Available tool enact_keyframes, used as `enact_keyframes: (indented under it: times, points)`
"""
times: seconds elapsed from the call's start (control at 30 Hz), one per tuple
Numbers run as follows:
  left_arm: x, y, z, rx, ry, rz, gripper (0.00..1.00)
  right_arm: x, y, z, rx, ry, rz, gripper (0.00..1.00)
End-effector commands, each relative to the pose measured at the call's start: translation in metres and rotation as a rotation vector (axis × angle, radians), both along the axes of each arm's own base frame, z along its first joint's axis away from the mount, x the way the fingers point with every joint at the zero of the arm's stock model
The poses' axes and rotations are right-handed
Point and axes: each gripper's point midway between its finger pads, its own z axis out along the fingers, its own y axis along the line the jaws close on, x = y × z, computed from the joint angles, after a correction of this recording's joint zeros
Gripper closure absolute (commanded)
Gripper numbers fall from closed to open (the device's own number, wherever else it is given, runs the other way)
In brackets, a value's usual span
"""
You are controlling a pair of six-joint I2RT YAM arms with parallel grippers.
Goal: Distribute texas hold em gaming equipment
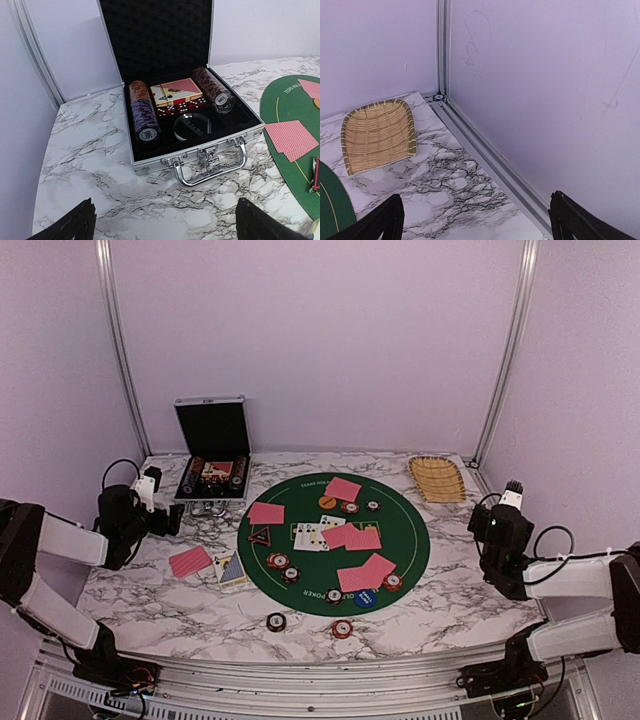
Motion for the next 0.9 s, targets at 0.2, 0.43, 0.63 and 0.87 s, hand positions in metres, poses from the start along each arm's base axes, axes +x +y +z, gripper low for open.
enact_keyframes:
  times: [0.2,0.43,0.63,0.87]
  points:
    - [-0.014,0.027,0.023,-0.099,-0.204,0.116,0.01,0.012,0.004,0.017,-0.078,-0.182,0.07,0.01]
    - [-0.017,0.038,0.017,-0.115,-0.238,0.172,0.01,0.025,0.033,0.016,-0.226,-0.193,0.27,0.01]
    - [-0.017,0.04,0.017,-0.115,-0.235,0.182,0.01,0.038,0.017,0.007,-0.172,-0.174,0.251,0.01]
    - [-0.014,0.047,0.016,-0.123,-0.23,0.227,0.01,0.044,-0.006,-0.011,-0.053,-0.16,0.262,0.01]
